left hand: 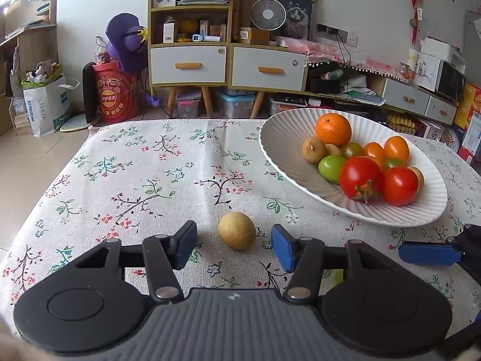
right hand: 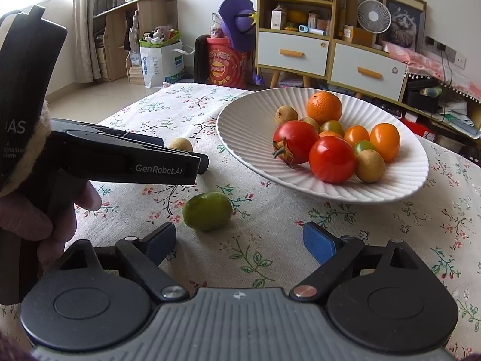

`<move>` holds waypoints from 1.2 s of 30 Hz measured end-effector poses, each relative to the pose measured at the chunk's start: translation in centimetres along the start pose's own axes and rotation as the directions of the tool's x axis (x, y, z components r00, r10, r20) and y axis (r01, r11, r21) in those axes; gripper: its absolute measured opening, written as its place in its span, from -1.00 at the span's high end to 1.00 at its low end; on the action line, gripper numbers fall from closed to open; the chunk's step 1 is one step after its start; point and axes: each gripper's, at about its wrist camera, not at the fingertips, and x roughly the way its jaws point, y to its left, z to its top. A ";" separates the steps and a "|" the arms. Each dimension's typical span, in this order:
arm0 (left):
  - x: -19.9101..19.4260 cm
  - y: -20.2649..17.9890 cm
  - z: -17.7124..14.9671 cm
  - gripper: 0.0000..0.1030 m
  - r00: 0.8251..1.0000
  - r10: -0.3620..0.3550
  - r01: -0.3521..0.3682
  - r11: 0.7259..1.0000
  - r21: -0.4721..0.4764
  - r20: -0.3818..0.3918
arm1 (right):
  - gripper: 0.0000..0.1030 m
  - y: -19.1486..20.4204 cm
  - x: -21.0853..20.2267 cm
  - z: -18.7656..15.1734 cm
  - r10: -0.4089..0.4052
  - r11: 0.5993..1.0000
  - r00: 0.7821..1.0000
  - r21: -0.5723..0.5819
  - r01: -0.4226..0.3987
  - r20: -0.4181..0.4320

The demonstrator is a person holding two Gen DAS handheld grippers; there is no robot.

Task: Organize fruits
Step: 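Move the left tool to the small tan kiwi while the right tool moves to the green tomato, then close the left tool on the small kiwi while the right tool closes on the green tomato, then carry the small kiwi in the left tool and green tomato in the right tool over the plate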

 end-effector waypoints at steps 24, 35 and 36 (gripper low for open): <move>-0.8 0.4 -0.1 0.58 1.000 -0.002 0.002 1.000 0.001 -0.027 | 0.38 1.4 0.3 1.1 0.060 0.996 0.998 -0.068 -0.060 0.001; -1.4 0.5 0.4 0.58 1.000 0.002 -0.002 1.000 -0.013 -0.020 | 0.38 1.4 -0.6 1.8 0.081 0.995 0.996 -0.067 -0.080 0.021; -1.5 0.5 0.5 0.58 1.000 0.002 -0.002 1.000 -0.015 -0.018 | 0.38 1.3 -0.7 1.9 0.083 0.995 0.996 -0.065 -0.081 0.025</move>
